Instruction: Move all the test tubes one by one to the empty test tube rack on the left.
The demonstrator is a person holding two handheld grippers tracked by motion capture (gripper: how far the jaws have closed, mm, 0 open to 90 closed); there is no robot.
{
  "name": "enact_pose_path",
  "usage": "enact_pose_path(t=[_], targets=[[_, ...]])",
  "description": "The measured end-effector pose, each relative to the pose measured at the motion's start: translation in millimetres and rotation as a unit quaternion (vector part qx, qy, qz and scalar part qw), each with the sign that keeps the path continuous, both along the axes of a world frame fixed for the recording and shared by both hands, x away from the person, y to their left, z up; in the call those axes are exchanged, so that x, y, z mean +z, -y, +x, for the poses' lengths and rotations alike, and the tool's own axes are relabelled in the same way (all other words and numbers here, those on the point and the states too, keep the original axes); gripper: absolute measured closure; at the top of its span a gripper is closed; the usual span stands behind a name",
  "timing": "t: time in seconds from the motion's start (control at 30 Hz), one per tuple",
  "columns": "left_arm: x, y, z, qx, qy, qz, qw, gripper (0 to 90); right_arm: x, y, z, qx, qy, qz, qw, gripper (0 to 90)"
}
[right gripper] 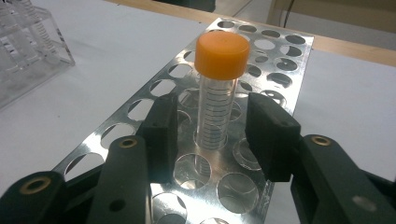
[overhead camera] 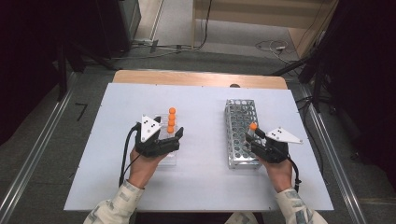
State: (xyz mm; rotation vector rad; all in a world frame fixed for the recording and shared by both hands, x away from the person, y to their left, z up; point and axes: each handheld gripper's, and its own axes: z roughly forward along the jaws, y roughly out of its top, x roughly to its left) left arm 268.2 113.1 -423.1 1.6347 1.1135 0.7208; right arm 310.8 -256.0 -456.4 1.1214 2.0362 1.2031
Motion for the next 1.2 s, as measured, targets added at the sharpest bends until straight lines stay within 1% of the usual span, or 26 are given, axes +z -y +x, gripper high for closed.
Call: enact_pose_path(t=[0.1, 0.23, 0.3, 0.6, 0.8, 1.03, 1.2], targets=[[0.0, -0.1, 0.0, 0.001, 0.000, -0.001, 1.0000, 17.0, -1.4, 1.3, 3.5, -0.001, -0.004, 0.004, 1.0000, 55.5], [-0.3, 0.4, 0.1, 0.000, 0.000, -0.001, 1.0000, 17.0, -3.1, 1.3, 6.4, -0.001, -0.005, 0.001, 1.0000, 58.4], [-0.2, 0.2, 0.2, 0.000, 0.000, -0.002, 1.0000, 16.9, -2.9, 1.1, 6.4, 0.002, -0.001, -0.002, 1.0000, 60.8], [-0.7, 0.9, 0.4, -0.001, -0.001, -0.002, 1.0000, 16.9, -3.0, 0.6, 7.5, 0.005, -0.006, -0.006, 1.0000, 65.3], [-0.9, 1.0, 0.5, -0.001, -0.001, -0.002, 1.0000, 16.8, -3.0, 0.1, 7.3, 0.010, -0.004, -0.008, 0.9999, 69.9], [-0.4, -0.4, 0.5, 0.001, 0.000, -0.003, 1.0000, 16.8, -1.8, -0.1, 6.7, 0.007, -0.001, -0.009, 0.9999, 70.5], [-0.5, -0.3, 0.6, 0.000, 0.000, -0.004, 1.0000, 16.8, 5.6, 1.0, 5.1, 0.005, 0.004, 0.001, 1.0000, 70.7]])
